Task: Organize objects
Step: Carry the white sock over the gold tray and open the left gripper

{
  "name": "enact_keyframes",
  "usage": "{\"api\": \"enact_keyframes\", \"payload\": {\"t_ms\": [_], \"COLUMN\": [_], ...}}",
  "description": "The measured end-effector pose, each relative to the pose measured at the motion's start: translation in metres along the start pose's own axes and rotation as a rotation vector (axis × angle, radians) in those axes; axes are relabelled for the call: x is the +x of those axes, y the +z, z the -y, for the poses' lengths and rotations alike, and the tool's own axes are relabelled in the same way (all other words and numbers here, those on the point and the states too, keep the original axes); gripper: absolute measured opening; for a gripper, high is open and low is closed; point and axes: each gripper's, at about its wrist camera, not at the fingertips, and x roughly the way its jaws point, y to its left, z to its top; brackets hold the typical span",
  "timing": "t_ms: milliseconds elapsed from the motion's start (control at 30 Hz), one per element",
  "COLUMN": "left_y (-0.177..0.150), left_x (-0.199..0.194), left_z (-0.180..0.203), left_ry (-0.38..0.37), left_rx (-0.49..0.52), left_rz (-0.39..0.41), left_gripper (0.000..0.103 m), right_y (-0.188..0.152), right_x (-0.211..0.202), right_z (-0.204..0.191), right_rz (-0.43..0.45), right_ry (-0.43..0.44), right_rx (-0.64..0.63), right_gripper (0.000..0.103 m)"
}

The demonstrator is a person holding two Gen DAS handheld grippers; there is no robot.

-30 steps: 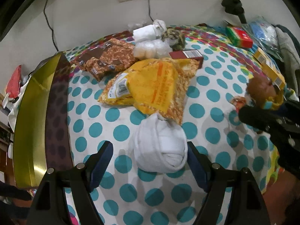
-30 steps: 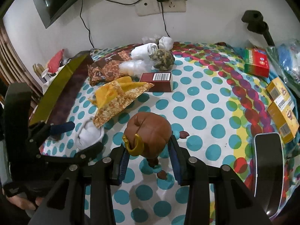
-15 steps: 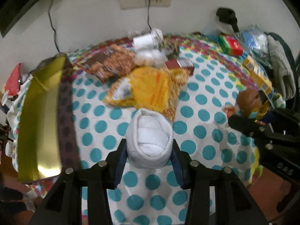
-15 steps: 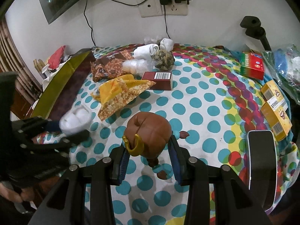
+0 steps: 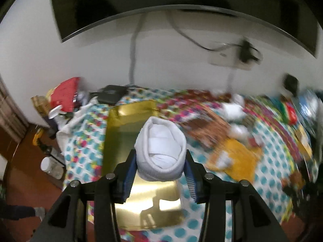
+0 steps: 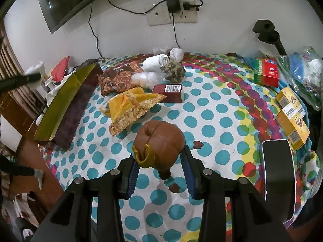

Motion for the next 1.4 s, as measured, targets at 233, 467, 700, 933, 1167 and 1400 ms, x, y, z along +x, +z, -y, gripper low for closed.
{"api": "enact_keyframes", "payload": {"t_ms": [233, 467, 700, 933, 1167, 1400], "left_y": [0.038, 0.049, 0.050, 0.048, 0.042, 0.051], "left_x": [0.056, 0.146, 0.201, 0.229, 0.233, 0.212], "left_z": [-0.048, -0.048, -0.058, -0.078, -0.087, -0.078], "left_ry": [0.053, 0.077, 0.038, 0.069, 0.081, 0.063], "left_rx": [-0.077, -0.037, -0.136, -0.173, -0.191, -0.132], "left_rz": [-0.038, -0.143, -0.160, -0.197, -0.194, -0.148], "left_gripper": [0.045, 0.045, 0.047, 0.048, 0.055, 0.059], "right_y": [-0.001, 0.000, 0.002, 0.001, 0.007, 0.013], "right_x": [0.007, 0.018, 0.035, 0.051, 0.053, 0.051], "right_z": [0.001, 0.004, 0.005, 0.001, 0.000, -0.008], "right_rz": [-0.020, -0.039, -0.073, -0.104, -0.089, -0.079], "right_ry": [-0.021, -0.061, -0.082, -0.082, -0.049, -0.055], "right_rx": [0.013, 0.016, 0.006, 0.001, 0.032, 0.003], "right_gripper": [0.037, 0.037, 0.037, 0.037, 0.037, 0.037]}}
